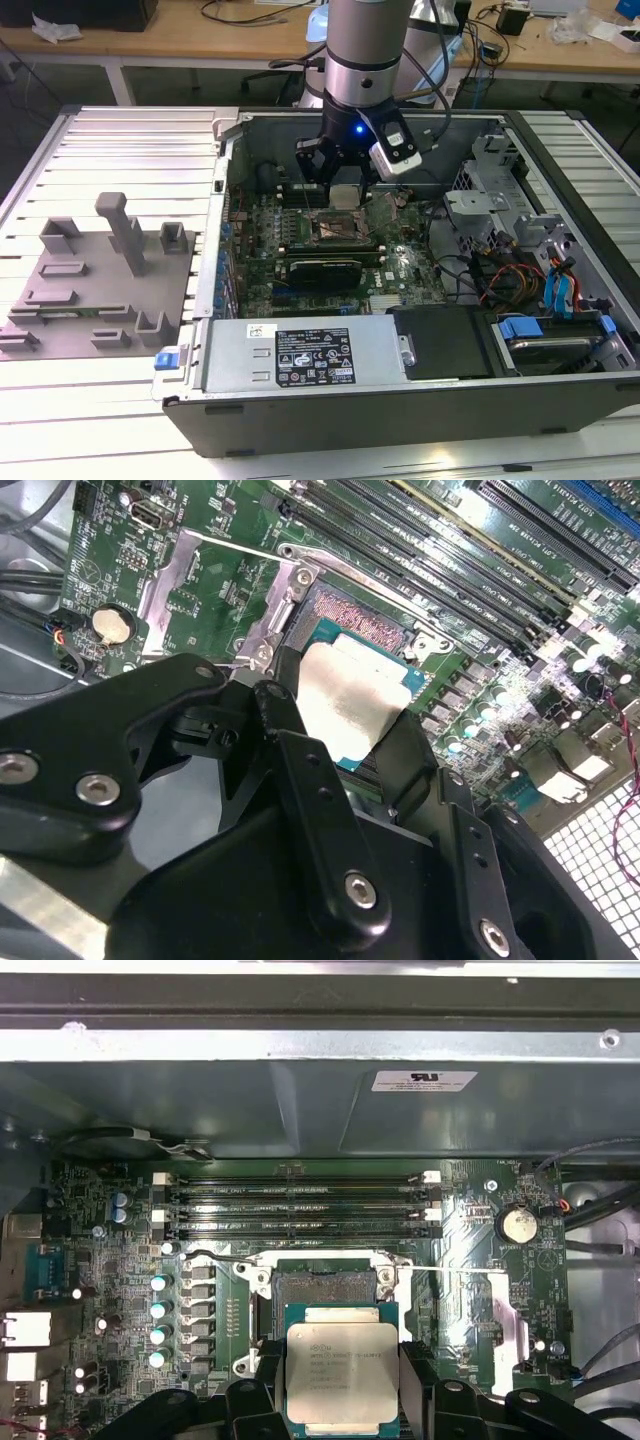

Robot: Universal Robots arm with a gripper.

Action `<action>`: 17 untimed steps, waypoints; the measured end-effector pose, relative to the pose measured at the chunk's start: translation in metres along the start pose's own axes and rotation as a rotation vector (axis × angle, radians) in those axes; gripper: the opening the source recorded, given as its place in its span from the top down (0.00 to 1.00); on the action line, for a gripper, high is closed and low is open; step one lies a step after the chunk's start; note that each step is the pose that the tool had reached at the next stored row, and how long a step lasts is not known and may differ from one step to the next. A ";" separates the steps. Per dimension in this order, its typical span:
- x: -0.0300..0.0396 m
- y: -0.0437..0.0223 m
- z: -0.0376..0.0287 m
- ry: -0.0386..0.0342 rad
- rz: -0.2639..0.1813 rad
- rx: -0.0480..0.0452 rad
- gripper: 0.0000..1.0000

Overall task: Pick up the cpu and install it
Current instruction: 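Place the cpu into insertion slot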

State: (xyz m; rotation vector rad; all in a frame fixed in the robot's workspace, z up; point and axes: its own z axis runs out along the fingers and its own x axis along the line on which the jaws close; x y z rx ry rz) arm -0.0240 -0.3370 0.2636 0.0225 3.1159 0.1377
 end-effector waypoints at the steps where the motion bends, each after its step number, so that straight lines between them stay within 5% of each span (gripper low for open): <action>1: 0.0000 0.0000 0.0000 0.0000 0.000 0.0001 0.45; 9: 0.0000 0.0003 0.0002 0.0000 0.000 0.0000 0.45; 17: 0.0000 0.0003 0.0004 -0.0142 0.160 0.0035 0.45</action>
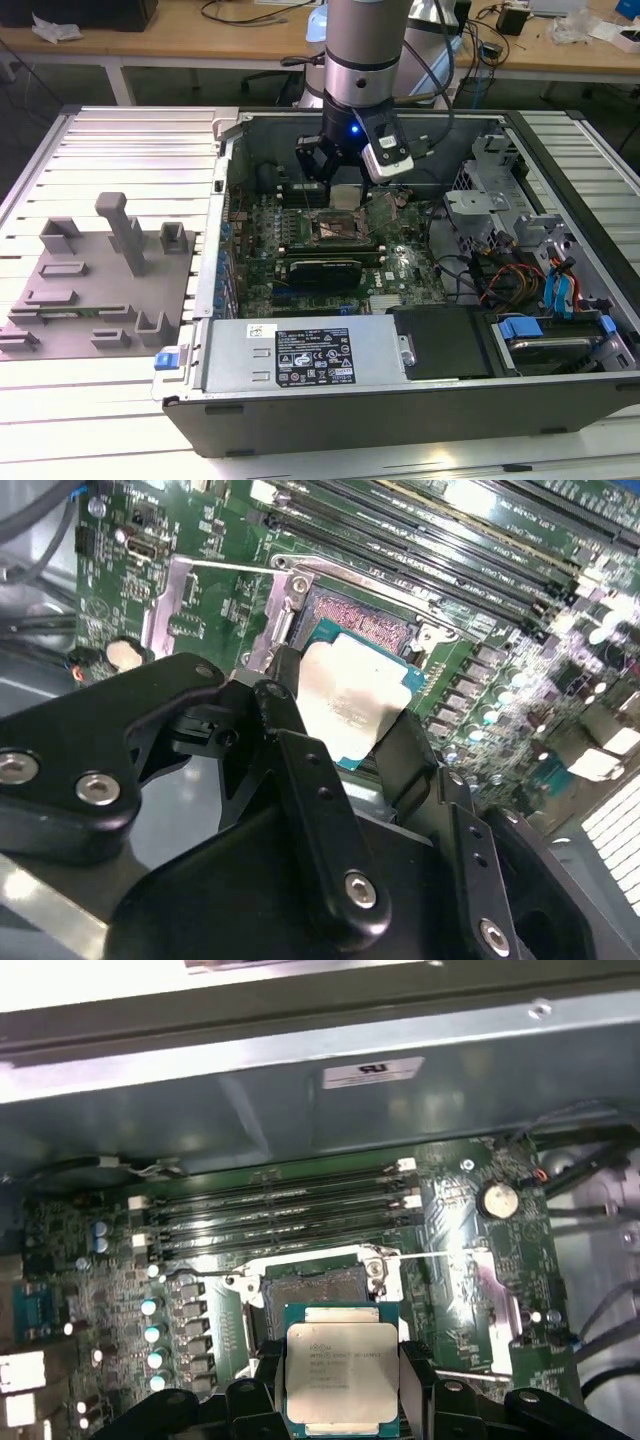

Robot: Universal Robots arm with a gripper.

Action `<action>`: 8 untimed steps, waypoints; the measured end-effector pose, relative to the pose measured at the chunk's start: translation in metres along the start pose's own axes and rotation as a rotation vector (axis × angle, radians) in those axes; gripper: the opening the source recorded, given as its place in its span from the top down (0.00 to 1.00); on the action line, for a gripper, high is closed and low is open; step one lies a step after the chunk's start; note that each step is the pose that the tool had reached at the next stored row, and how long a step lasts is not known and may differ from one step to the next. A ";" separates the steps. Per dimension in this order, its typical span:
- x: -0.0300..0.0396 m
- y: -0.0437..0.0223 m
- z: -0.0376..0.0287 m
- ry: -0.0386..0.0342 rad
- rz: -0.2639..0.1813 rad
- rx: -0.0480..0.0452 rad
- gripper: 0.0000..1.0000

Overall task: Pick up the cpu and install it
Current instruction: 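Place the cpu into insertion slot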

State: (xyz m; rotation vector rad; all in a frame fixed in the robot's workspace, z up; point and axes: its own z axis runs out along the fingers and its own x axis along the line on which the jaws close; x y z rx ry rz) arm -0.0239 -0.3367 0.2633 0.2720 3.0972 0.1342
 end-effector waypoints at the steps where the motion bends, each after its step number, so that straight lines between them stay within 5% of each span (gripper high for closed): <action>1: 0.0000 0.0000 0.0000 -0.0012 0.014 0.0003 0.45; 5: 0.0000 0.0000 0.0000 -0.0074 0.084 0.0019 0.45; 8: 0.0000 0.0000 0.0001 -0.0157 0.178 0.0039 0.45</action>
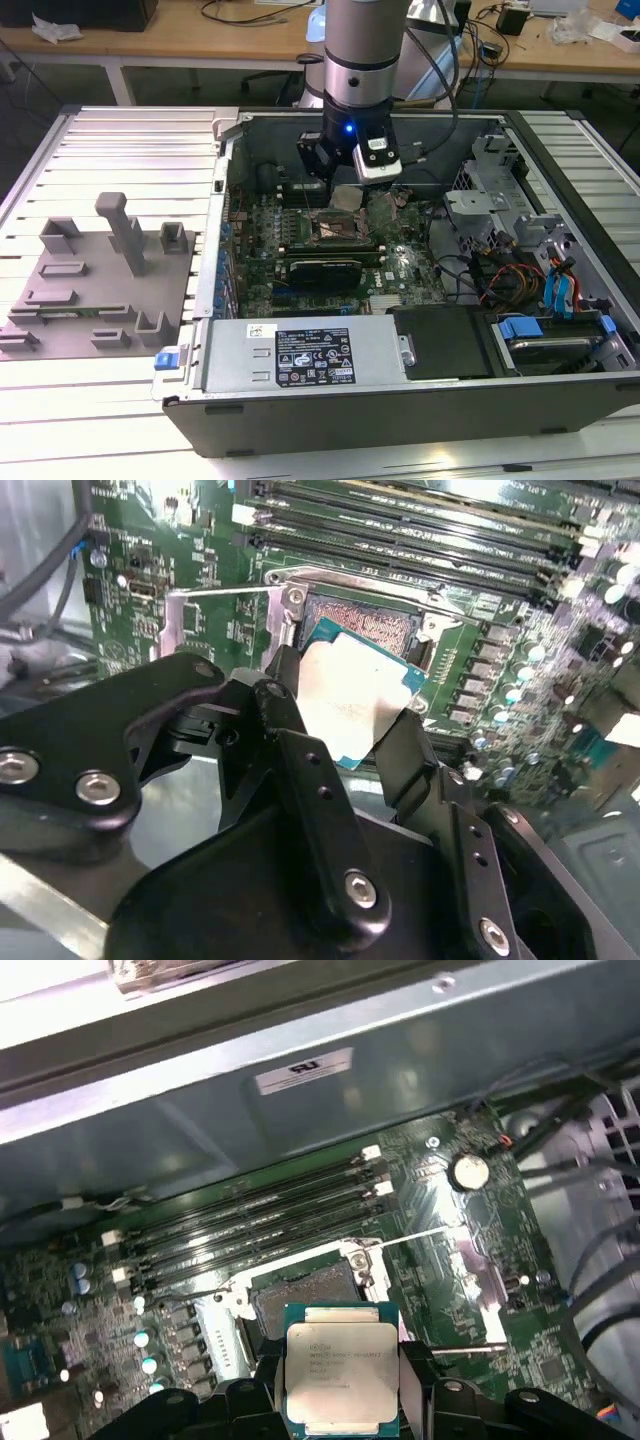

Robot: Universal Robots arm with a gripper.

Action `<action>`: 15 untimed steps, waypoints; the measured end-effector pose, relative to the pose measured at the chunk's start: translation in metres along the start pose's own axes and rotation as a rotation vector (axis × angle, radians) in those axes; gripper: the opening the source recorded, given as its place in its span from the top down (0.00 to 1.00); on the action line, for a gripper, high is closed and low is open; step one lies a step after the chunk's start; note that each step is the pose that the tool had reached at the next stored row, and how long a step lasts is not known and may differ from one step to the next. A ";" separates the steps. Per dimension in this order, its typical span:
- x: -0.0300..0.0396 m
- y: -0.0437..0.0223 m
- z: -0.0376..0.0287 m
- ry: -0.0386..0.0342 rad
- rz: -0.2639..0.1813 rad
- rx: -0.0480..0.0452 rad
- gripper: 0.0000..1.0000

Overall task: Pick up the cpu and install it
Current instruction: 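Place the cpu into insertion slot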

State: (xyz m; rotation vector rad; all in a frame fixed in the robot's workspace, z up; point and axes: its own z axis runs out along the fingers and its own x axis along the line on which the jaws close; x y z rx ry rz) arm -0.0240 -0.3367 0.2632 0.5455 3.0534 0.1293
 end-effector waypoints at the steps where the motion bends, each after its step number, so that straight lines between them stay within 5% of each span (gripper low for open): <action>1: 0.0000 0.0000 0.0000 -0.0015 0.016 0.0004 0.45; 15: 0.0000 0.0000 0.0003 -0.0233 0.263 0.0058 0.45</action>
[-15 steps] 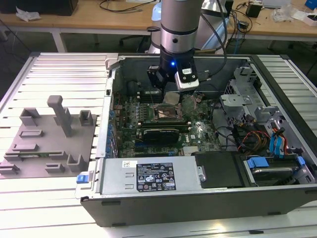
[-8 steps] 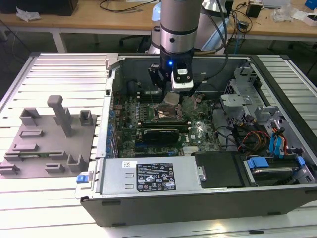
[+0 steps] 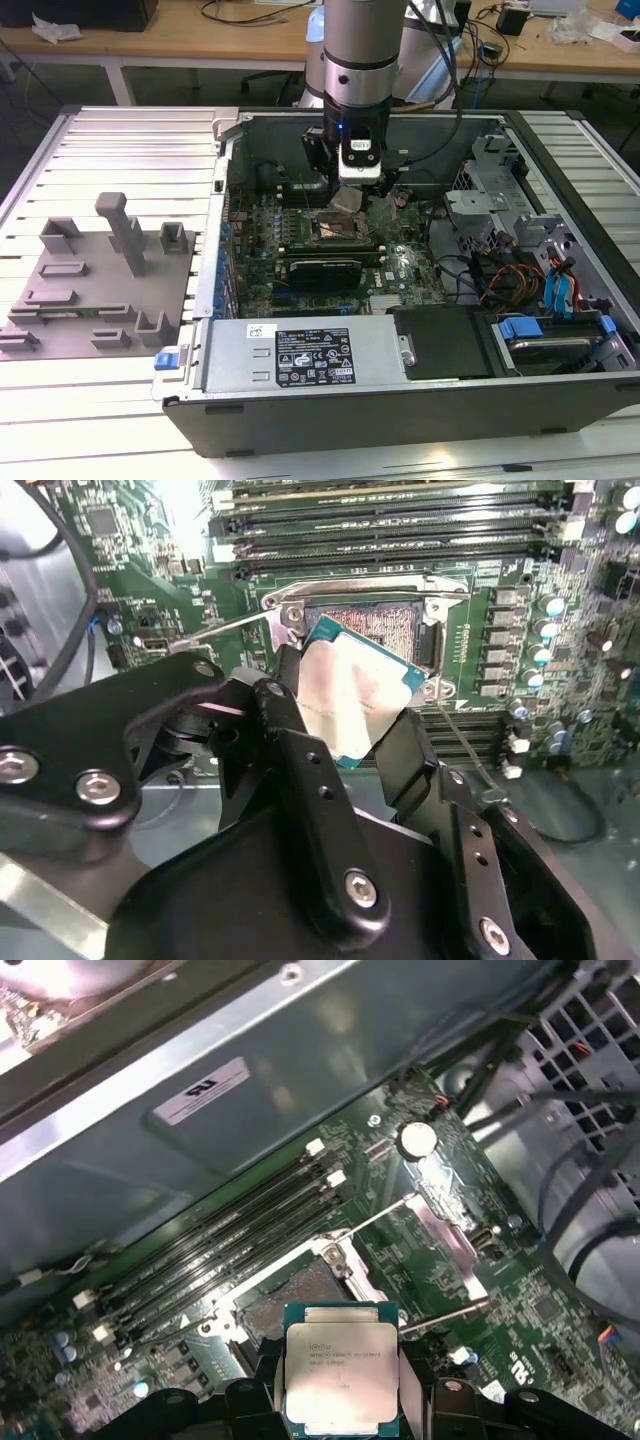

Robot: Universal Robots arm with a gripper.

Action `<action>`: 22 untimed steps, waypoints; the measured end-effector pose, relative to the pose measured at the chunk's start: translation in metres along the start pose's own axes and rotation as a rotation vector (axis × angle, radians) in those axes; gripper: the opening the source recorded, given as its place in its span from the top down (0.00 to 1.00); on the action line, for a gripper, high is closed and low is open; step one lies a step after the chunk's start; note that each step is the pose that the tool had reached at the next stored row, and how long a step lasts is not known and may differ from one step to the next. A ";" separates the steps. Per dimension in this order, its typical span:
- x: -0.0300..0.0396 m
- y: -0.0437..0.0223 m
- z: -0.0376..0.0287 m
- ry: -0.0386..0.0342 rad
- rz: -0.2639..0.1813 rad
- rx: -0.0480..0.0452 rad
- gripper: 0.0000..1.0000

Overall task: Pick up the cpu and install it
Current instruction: 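Place the cpu into insertion slot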

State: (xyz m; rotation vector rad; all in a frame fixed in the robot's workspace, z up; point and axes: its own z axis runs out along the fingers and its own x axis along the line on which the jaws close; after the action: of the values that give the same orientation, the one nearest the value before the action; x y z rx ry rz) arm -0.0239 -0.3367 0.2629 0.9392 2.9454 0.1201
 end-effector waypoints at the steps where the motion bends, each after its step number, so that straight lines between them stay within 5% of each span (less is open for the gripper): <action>1: 0.0000 0.0000 0.0000 -0.0010 0.011 0.0003 0.45; 13: 0.0000 0.0000 0.0004 -0.0250 0.282 0.0062 0.45; 22: 0.0000 -0.0001 0.0007 -0.0378 0.426 0.0094 0.45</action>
State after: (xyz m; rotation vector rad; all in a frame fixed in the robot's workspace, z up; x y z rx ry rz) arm -0.0239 -0.3367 0.2622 1.5354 2.6663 0.1013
